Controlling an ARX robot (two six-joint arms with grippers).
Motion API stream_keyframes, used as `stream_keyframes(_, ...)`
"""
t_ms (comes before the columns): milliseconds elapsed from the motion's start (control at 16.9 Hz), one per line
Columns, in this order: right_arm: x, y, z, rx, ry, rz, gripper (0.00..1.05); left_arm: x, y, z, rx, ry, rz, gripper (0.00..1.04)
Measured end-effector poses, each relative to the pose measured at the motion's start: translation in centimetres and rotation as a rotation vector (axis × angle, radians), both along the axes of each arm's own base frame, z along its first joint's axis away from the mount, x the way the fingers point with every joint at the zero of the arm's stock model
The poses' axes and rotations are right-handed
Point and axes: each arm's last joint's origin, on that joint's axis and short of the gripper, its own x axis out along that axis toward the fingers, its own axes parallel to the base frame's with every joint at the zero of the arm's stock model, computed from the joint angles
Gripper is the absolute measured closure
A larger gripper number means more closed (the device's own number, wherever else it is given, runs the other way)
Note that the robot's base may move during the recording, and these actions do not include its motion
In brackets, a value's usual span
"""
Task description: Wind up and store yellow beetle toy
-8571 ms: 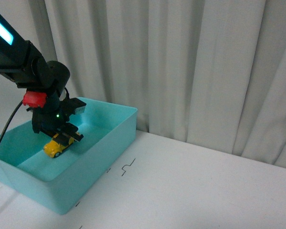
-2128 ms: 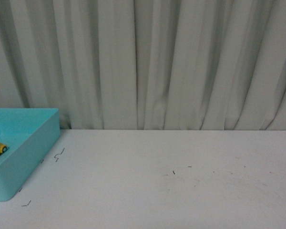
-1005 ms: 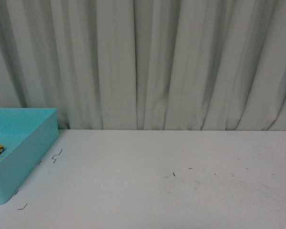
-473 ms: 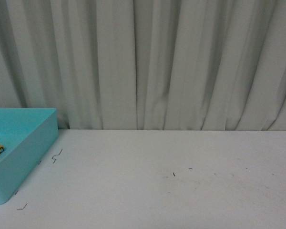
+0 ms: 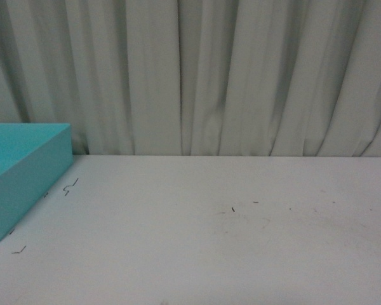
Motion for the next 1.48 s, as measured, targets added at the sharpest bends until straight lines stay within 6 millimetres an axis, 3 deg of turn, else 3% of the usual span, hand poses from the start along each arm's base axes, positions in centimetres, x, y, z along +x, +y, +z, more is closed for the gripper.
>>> stream_keyframes(1478, 0.00, 0.00, -0.02, 0.004, 0.002, 0.000, 0.07, 0.00, 0.00, -0.04, 0.000, 0.004, 0.000, 0.07)
